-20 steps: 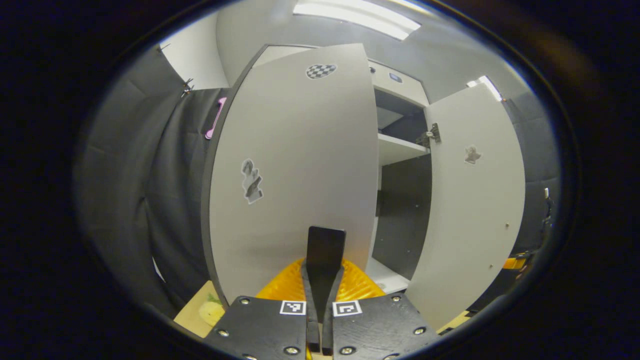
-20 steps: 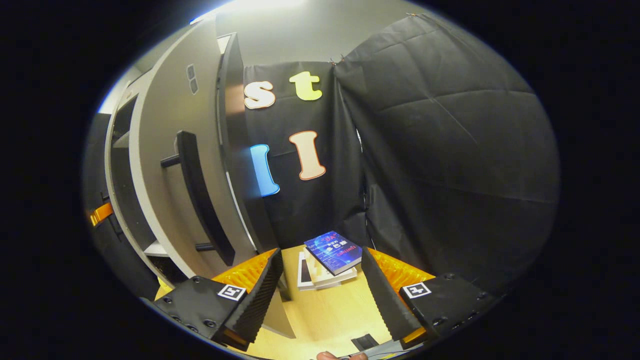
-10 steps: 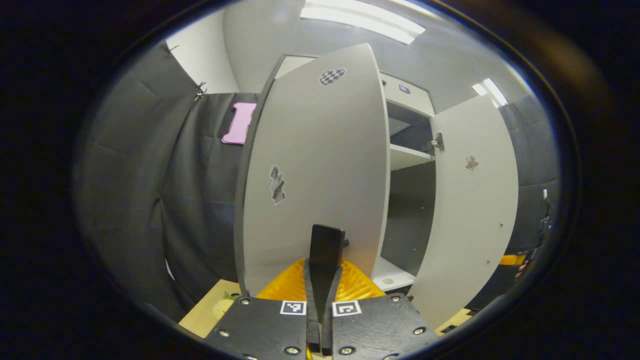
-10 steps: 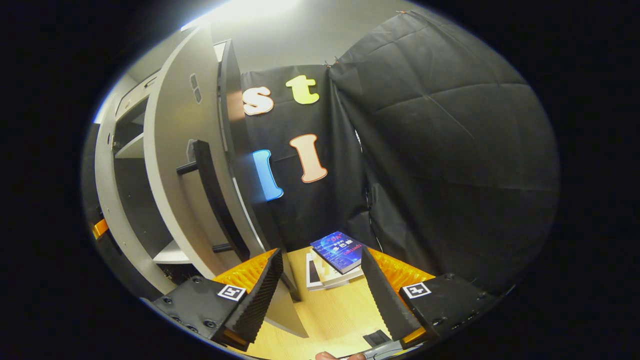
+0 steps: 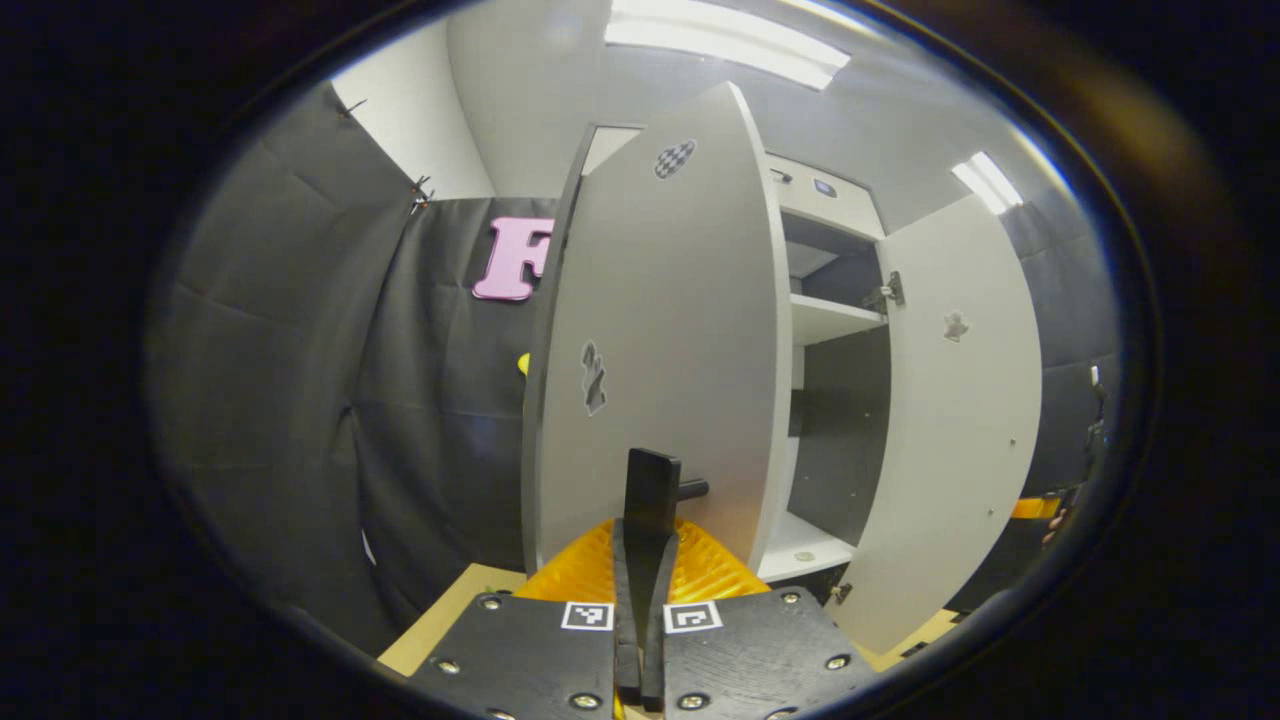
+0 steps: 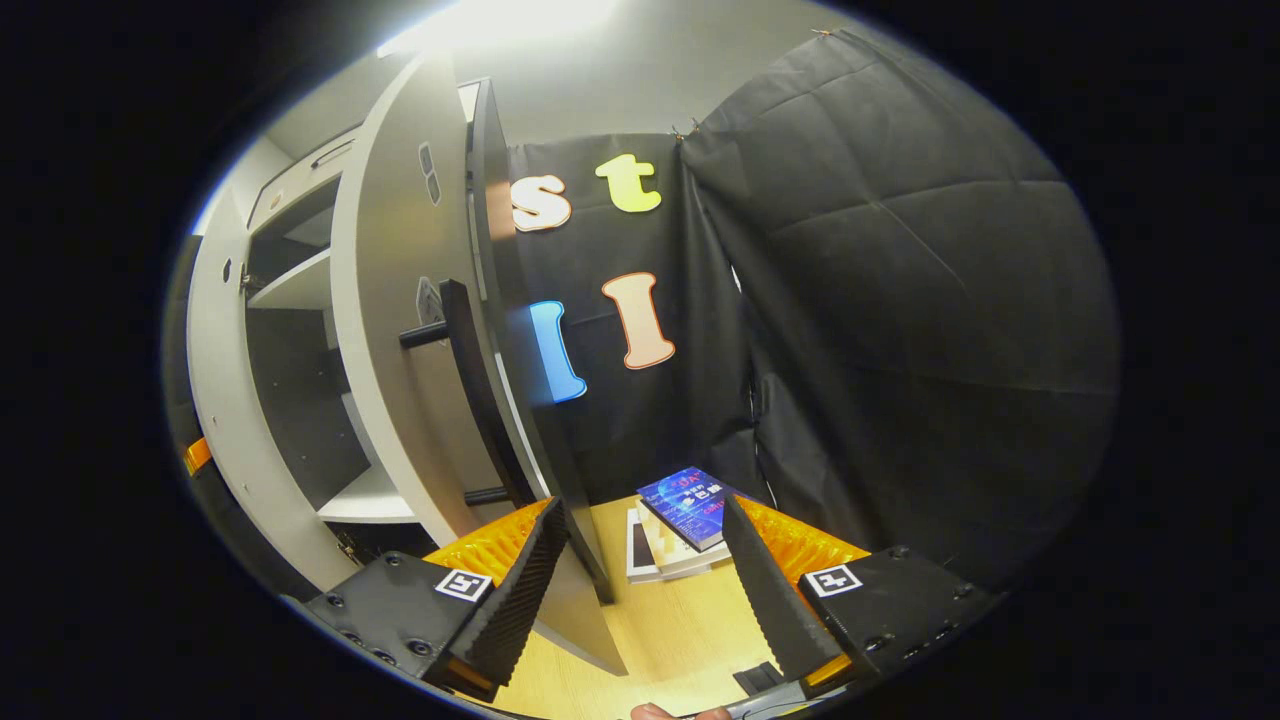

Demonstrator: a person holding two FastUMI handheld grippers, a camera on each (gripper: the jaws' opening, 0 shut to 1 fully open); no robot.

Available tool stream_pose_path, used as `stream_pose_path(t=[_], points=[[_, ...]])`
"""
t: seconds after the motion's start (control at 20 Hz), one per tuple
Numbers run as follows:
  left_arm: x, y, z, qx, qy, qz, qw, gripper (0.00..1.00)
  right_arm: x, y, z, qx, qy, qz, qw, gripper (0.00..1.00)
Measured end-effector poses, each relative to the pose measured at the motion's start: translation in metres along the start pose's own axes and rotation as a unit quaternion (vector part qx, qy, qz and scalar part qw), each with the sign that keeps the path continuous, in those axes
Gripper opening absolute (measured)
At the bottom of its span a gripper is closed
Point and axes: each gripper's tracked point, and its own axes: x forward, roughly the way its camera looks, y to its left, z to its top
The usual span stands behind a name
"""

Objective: Open the right door of the double-door shoe cabinet with the right hand, and open the left door with the left hand.

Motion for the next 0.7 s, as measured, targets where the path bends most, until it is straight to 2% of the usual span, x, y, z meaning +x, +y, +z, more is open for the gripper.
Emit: stream_pose_path(t=[0.05, 0.1, 0.35, 0.6, 0.65, 0.7], points=[[0.000, 0.001, 0.001, 0.002, -0.001, 0.001, 1.000, 0.04, -0.001, -0.001, 0.001, 0.001, -0.001, -0.001, 1.000, 0.98], [0.000, 0.002, 0.000, 0.004, -0.002, 0.003, 1.000, 0.02, -0.001, 0.000, 0.001, 0.002, -0.002, -0.002, 1.000, 0.92], [0.002, 0.011, 0.003, 0.007, -0.009, 0.016, 1.000, 0.03, -0.007, -0.001, 0.002, 0.004, -0.006, -0.005, 1.000, 0.92], [0.004, 0.026, 0.004, 0.045, -0.018, 0.007, 0.999, 0.01, -0.012, 0.002, 0.008, 0.016, -0.011, 0.001, 1.000, 0.92], [0.004, 0.033, 0.006, 0.048, -0.020, 0.021, 0.998, 0.02, -0.013, 0.002, 0.009, 0.014, -0.013, -0.001, 1.000, 0.92], [0.004, 0.042, 0.008, 0.055, -0.023, 0.040, 0.997, 0.02, -0.015, 0.001, 0.010, 0.014, -0.016, 0.000, 1.000, 0.98]])
